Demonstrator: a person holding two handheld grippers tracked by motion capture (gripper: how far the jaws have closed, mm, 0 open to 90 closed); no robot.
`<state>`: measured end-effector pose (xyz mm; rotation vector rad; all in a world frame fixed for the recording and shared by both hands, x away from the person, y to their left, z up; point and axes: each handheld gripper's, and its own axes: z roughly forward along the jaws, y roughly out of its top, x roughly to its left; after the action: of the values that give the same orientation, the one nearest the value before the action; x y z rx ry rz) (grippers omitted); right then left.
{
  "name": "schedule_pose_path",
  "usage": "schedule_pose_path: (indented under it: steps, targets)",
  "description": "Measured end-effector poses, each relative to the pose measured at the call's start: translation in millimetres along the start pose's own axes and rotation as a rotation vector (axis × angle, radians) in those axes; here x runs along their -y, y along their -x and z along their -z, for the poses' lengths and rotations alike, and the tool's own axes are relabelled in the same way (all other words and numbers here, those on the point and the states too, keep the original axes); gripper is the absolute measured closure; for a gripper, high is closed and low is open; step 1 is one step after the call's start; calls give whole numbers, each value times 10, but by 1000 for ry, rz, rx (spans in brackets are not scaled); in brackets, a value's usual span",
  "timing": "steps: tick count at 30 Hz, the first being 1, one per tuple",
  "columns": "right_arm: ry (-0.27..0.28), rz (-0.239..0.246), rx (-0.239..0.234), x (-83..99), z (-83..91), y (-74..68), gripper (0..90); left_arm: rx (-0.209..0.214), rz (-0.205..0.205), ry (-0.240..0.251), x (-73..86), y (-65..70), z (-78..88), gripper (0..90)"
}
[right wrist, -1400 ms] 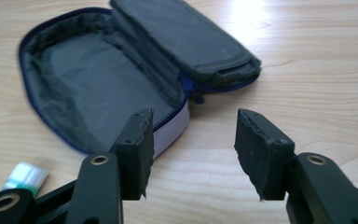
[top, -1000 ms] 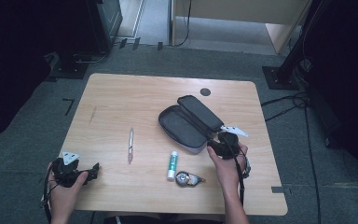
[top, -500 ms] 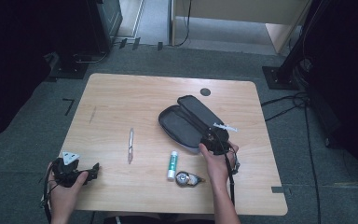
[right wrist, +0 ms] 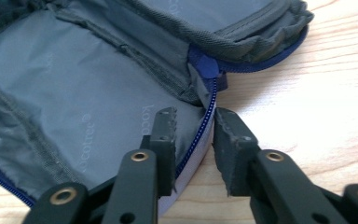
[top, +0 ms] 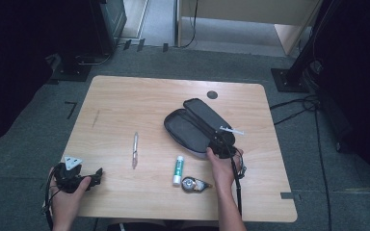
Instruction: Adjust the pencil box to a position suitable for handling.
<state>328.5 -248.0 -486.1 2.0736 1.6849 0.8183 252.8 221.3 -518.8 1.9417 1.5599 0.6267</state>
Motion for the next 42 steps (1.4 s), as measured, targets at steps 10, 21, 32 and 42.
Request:
schedule_pose_path:
  steps: [10,21,32,42]
  targets:
    - [25,21,-28,-54,-27,91,881,0,0,0,0,0,0,0]
    - [56,166,-74,-195,-117,102,891,0,0,0,0,0,0,0]
    - [68,209,-12,-254,-105,74,632,0,0,0,0,0,0,0]
    - [-12,124,2,-119,-196,37,795,2,-2,0,0,0,0,0]
